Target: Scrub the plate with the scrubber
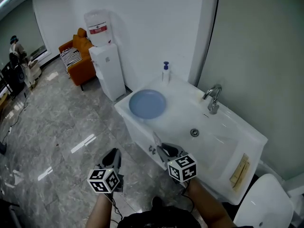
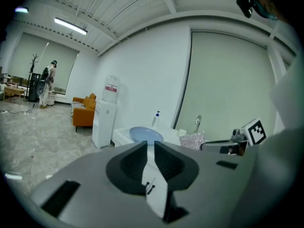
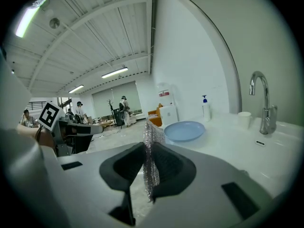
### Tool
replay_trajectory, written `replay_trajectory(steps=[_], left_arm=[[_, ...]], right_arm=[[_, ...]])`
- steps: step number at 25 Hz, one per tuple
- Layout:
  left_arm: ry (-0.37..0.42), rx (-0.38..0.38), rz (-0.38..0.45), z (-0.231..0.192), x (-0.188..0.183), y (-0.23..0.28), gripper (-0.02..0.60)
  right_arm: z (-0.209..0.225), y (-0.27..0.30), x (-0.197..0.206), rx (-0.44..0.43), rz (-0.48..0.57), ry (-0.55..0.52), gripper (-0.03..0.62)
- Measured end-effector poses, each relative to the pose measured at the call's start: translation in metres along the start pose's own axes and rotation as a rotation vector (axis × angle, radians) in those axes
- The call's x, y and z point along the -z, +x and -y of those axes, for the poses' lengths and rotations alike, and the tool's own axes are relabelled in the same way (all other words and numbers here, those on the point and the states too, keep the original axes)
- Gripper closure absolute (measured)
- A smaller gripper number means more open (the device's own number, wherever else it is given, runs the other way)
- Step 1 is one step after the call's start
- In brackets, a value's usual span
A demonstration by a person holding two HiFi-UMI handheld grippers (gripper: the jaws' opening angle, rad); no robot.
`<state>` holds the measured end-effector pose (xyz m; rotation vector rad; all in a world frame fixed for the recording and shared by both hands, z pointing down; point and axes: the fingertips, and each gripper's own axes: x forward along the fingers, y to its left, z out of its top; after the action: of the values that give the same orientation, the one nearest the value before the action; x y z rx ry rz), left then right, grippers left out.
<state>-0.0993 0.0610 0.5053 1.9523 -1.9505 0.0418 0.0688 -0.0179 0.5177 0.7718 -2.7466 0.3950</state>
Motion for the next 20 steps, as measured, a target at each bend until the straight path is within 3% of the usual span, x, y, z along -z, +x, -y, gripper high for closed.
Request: replay_trajectory(steps=[9,20], left_arm=[[-0.024,0.024,-0.031,0.000,0.029,-0.033,0.534],[-0.026,0.031,-0.033,0.000,0.057,-0.133,0.534]], right_arm=[[-0.018,-0.015,0.019,0.028,-0.031,0.033,0.519],[-0.099,-0.070,0.051,0.033,-0.026,0.040,0.519]])
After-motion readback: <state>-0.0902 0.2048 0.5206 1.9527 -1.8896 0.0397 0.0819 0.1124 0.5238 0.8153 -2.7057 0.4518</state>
